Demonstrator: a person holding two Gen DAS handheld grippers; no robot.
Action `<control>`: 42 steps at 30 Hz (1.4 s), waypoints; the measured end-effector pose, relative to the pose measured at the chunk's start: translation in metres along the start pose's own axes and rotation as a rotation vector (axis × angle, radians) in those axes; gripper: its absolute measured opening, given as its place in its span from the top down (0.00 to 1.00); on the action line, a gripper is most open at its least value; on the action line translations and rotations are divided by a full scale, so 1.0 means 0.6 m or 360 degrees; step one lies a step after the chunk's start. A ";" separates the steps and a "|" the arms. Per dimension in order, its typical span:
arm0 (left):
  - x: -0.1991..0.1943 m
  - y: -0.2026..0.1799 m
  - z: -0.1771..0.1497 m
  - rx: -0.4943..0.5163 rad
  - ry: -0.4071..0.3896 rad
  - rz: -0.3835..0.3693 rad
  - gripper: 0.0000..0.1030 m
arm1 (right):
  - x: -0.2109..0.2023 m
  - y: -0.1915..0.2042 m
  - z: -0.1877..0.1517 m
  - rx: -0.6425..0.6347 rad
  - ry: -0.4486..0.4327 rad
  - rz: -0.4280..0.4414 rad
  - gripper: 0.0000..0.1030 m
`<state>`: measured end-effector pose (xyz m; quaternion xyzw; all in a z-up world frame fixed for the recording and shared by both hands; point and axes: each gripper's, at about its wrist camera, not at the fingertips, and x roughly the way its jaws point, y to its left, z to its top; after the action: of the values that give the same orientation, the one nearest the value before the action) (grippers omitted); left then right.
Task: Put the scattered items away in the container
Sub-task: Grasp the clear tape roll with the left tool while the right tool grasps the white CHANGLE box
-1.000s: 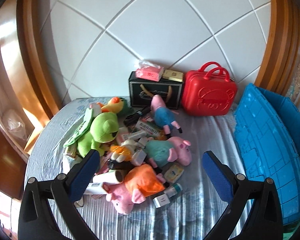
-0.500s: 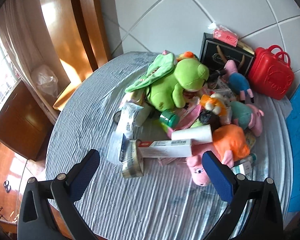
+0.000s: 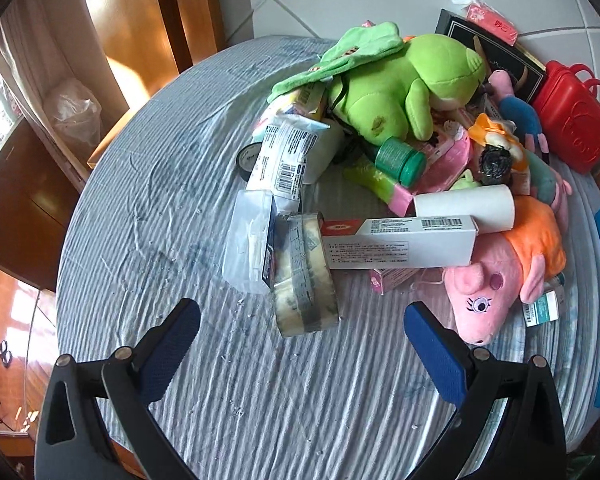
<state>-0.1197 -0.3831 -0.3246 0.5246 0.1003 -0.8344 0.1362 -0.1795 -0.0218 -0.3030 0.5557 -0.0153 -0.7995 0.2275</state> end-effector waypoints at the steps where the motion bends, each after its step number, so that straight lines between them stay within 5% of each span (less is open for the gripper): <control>1: 0.011 0.004 0.000 -0.0021 0.0013 -0.0010 0.00 | 0.009 0.002 -0.001 -0.0002 0.0015 -0.0006 0.01; 13: 0.115 0.020 -0.017 -0.0120 0.0162 -0.0020 0.09 | 0.101 -0.014 -0.012 0.0042 0.0115 -0.0040 0.01; 19: 0.124 0.018 -0.019 -0.0106 0.0155 -0.0009 0.26 | 0.144 -0.007 -0.004 0.0024 0.0141 -0.0090 0.03; 27: 0.128 0.009 -0.014 -0.0085 0.0142 -0.0035 0.46 | 0.184 -0.007 -0.005 0.0054 0.0204 -0.0198 0.34; 31: 0.125 0.005 -0.012 -0.0071 0.0134 -0.0047 0.58 | 0.189 -0.011 -0.002 0.0080 0.0212 -0.0216 0.41; 42: 0.099 -0.003 -0.007 -0.0043 0.0066 -0.0050 0.59 | 0.185 -0.015 0.003 0.0071 0.0224 -0.0198 0.64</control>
<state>-0.1412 -0.3875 -0.3796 0.5381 0.1225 -0.8240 0.1282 -0.2151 -0.0564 -0.4029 0.6153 0.0174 -0.7705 0.1657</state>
